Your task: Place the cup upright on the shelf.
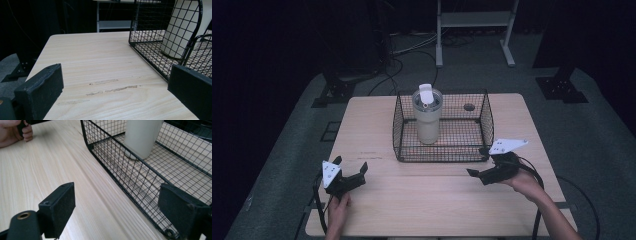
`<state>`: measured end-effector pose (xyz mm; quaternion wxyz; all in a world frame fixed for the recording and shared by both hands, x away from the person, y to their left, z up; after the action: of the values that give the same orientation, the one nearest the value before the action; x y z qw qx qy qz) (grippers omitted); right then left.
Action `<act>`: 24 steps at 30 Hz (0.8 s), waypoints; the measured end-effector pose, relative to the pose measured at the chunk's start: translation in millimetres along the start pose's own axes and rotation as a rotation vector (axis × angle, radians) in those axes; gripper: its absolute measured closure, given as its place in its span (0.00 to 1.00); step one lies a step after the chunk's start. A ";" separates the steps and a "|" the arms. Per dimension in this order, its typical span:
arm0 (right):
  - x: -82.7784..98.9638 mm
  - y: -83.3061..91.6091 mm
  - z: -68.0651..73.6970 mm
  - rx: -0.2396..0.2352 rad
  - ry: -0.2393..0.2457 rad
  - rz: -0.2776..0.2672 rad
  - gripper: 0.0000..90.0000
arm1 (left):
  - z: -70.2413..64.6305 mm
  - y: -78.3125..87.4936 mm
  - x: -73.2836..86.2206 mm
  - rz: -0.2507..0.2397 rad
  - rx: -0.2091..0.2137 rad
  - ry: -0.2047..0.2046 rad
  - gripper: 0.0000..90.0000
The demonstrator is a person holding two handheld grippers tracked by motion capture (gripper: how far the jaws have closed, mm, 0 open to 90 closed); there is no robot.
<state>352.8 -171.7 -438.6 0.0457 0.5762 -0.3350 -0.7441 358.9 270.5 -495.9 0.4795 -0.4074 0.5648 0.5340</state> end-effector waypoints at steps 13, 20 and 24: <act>21.2 2.3 -0.6 0.004 -0.029 0.006 0.16 | 0.0 0.1 0.1 0.001 0.000 -0.004 0.00; 32.0 5.5 -1.2 0.011 -0.047 -0.003 0.16 | -0.1 0.1 0.2 0.001 0.000 -0.004 0.00; 40.1 7.9 -1.6 0.018 -0.059 -0.002 0.16 | -0.2 0.2 0.1 0.001 0.000 -0.006 0.00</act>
<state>338.4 -196.8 -467.5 0.0297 0.5546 -0.3423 -0.7579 358.6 270.3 -496.0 0.4809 -0.4057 0.5634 0.5355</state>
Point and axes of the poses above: each handheld gripper's, and its own axes: y roughly backward along the jaws, x roughly out of its underside, z roughly to its left, the point moved 6 cm from there along -y, roughly forward along the jaws, and after that the axes turned 10 degrees about -x, right-handed, at the moved point
